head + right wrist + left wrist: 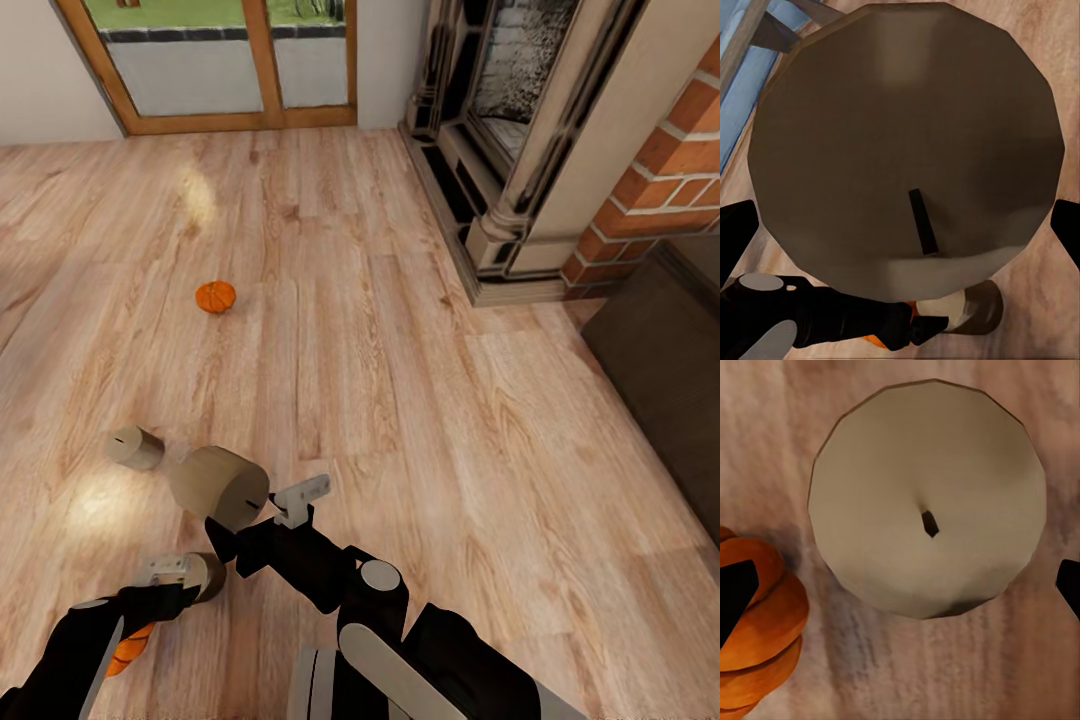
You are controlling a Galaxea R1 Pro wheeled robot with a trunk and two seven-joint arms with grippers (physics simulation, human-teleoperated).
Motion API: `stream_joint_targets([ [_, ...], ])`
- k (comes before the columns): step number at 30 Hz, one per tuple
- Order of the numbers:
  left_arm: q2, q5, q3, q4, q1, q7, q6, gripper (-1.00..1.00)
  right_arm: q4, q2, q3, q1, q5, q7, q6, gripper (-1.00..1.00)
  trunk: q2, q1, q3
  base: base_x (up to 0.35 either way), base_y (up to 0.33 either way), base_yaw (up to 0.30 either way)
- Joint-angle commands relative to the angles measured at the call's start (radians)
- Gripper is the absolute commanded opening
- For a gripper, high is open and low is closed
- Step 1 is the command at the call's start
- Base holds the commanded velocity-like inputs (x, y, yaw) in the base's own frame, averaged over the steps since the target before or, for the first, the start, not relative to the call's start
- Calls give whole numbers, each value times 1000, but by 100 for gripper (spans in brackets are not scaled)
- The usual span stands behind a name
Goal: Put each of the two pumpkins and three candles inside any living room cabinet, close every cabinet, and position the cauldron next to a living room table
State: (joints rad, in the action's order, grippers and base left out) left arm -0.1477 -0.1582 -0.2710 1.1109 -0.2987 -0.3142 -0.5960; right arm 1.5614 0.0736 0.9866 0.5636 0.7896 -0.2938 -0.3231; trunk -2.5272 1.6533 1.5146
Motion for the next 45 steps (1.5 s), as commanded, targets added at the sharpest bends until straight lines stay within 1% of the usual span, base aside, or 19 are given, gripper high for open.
stream_joint_targets([
  [1,0,-10,-2,1,0,-9,0,100,2,0,1,1,10,-7,-1,-100,-1,0,5,0,0,0],
  [3,0,-10,-2,1,0,-9,6,100,2,0,1,1,10,-7,-1,-100,-1,1,12,0,0,0],
  [6,2,-11,-2,1,0,-9,8,100,2,-6,-2,1,10,-5,0,-100,-1,1,12,0,0,0],
  [7,2,-12,-2,1,0,-9,8,100,9,-14,-8,1,11,7,1,-100,-1,1,12,0,0,0],
  [8,2,-12,-2,1,0,-9,8,100,11,-17,-10,1,11,14,1,-100,-1,1,12,0,0,0],
  [10,2,-12,-2,1,0,-9,8,100,17,-48,-39,1,13,55,1,-100,-1,1,12,0,0,0],
  [12,2,-12,-2,1,0,-9,8,100,18,-95,-101,1,18,121,0,-100,-1,1,12,0,0,0],
  [14,2,-12,-2,1,0,-9,8,100,18,-148,-173,0,23,240,-1,-100,-1,1,12,0,0,0],
  [15,2,-13,-2,1,0,-9,8,100,18,-168,-204,-2,25,299,-1,-100,-1,1,12,0,0,0],
  [16,2,-14,-2,1,0,-9,8,100,19,-180,-227,-7,27,337,-1,-100,-1,1,12,0,0,0],
  [17,2,-15,-2,1,0,-9,9,100,19,-196,-268,-20,33,390,-1,-100,-1,1,12,0,0,0],
  [18,2,-15,-2,1,0,-9,9,100,19,-208,-331,-46,39,462,-4,-100,-1,1,12,0,0,0],
  [19,2,-15,-2,1,0,-9,9,100,19,-211,-364,-60,41,500,-7,-100,-1,1,12,0,0,0],
  [20,2,-15,-2,1,0,-9,9,100,19,-213,-409,-81,42,559,-13,-100,-1,1,12,0,0,0],
  [21,2,-15,-2,1,0,-9,9,100,19,-215,-445,-98,43,615,-22,-100,-1,1,12,0,0,0],
  [23,2,-15,-2,1,0,-9,9,100,19,-215,-473,-110,43,670,-37,-100,-1,1,12,0,0,0],
  [25,2,-14,-2,1,0,-9,9,100,19,-214,-485,-116,43,697,-46,-100,-1,1,12,0,0,0],
  [27,1,-14,-2,1,0,-9,8,100,19,-214,-489,-119,43,705,-50,-100,-1,1,12,0,0,0],
  [45,2,-15,-2,1,0,-9,8,100,17,-202,-484,-120,43,708,-50,-100,-1,1,12,97,23,0],
])
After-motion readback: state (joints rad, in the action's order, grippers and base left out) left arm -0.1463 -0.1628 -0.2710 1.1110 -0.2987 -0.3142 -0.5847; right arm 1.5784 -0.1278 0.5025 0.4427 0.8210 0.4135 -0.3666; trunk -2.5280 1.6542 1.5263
